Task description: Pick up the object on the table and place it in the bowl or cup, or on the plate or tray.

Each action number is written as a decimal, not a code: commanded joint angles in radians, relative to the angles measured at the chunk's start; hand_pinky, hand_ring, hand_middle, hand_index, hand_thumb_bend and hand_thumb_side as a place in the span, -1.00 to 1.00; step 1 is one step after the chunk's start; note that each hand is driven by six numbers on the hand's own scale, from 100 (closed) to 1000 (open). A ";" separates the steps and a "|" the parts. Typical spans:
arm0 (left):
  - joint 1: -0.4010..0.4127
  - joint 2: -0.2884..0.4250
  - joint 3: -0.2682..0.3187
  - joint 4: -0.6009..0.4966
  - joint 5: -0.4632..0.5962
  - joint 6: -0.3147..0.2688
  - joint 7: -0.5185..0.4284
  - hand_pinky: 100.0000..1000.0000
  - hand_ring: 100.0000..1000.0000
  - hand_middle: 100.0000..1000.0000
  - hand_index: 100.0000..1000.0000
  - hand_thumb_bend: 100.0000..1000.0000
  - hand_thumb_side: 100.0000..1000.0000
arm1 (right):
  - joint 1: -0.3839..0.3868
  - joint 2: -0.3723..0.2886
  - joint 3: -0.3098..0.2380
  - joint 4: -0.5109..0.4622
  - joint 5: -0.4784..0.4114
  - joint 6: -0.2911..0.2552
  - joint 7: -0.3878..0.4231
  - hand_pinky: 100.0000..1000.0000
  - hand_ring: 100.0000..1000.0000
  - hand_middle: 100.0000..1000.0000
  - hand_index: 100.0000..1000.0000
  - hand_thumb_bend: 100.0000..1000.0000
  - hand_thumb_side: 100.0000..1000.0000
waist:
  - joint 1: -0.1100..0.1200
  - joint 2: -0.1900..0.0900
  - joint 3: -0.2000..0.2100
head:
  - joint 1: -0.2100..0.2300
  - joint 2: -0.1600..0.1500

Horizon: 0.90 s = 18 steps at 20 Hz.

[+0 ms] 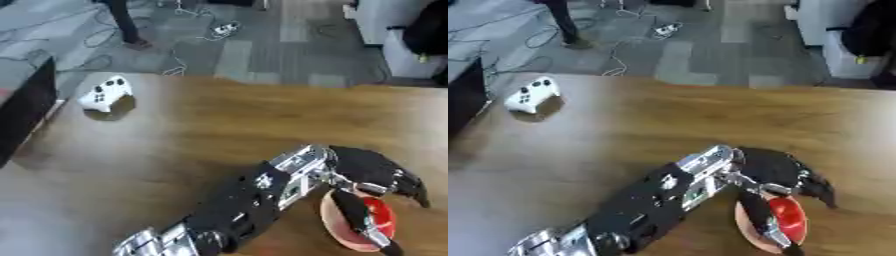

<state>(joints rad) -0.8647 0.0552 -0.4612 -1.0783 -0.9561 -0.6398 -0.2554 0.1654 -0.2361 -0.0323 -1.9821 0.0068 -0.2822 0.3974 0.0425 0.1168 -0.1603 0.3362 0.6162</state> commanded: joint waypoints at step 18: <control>0.005 0.319 0.010 -0.193 0.542 0.159 -0.038 -0.04 0.42 0.59 0.77 -0.39 0.88 | 0.022 -0.022 0.007 -0.018 -0.001 0.040 0.022 -0.11 0.05 -0.16 0.94 -1.00 0.86 | 0.015 -0.057 0.149 | -0.042 -0.025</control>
<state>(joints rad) -0.8471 0.3379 -0.4558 -1.2408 -0.4391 -0.4951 -0.2911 0.1842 -0.2386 -0.0249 -1.9823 0.0091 -0.2459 0.4188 0.0604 0.0727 -0.0098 0.3028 0.6034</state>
